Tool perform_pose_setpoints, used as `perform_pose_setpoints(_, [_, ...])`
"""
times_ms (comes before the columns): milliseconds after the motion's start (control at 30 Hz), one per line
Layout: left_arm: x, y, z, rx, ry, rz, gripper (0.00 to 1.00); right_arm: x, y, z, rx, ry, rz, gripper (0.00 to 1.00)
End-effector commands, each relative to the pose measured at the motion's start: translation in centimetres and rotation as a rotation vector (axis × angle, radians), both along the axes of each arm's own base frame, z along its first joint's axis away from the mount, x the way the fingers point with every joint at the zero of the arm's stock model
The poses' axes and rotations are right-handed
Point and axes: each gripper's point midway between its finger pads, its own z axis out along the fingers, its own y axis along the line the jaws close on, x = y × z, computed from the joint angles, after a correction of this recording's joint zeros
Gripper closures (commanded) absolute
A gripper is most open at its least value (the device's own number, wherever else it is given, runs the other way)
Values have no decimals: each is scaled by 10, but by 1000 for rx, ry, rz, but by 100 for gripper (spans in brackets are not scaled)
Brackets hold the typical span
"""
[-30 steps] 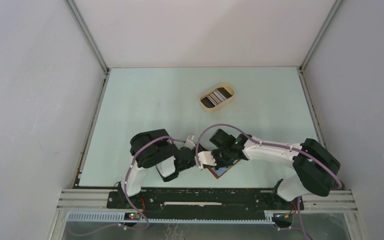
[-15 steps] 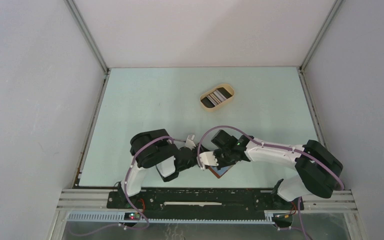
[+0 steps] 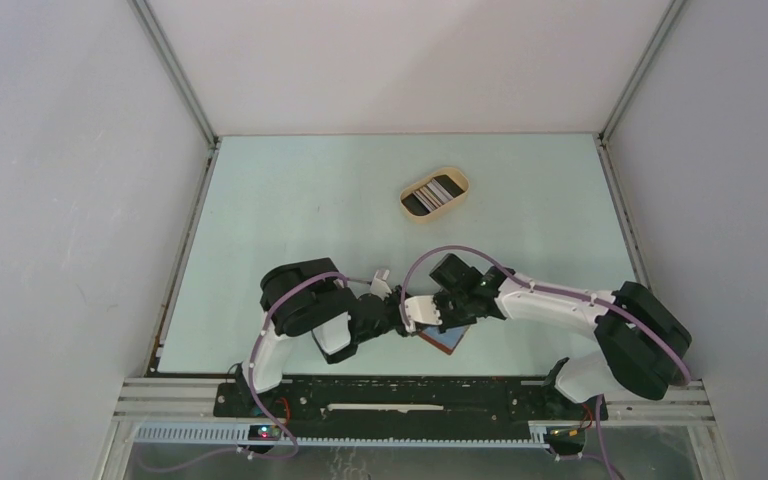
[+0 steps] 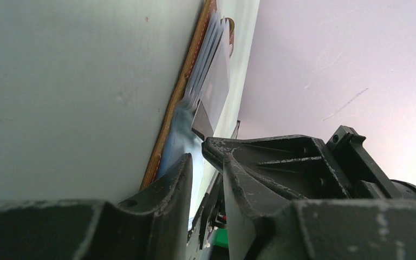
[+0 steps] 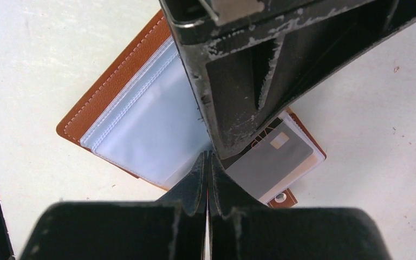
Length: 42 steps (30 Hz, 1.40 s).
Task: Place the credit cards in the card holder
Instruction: Insert the credit card into the card holder.
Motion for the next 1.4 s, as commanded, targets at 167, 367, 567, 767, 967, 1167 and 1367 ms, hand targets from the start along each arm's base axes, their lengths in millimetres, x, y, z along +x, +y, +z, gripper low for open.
perform_pose_setpoints(167, [0,-1,22,-24,-88,-11,67,14,-6,11,27,-42,-56,96])
perform_pose_setpoints(367, [-1,7,39,-15,-178,-8,68,16,-6,18,64,3,-115,95])
perform_pose_setpoints(567, [0,32,51,88,-386,18,70,6,0,61,282,147,-159,88])
perform_pose_setpoints(767, [11,53,87,203,-717,79,72,9,-3,101,500,226,-268,45])
perform_pose_setpoints(967, [15,44,106,245,-910,48,75,17,-8,81,437,371,-504,38])
perform_pose_setpoints(1167, [2,18,80,255,-888,-40,91,62,-32,57,363,388,-748,56])
perform_pose_setpoints(1367, [-4,6,59,287,-863,-72,96,78,-49,36,302,377,-835,72])
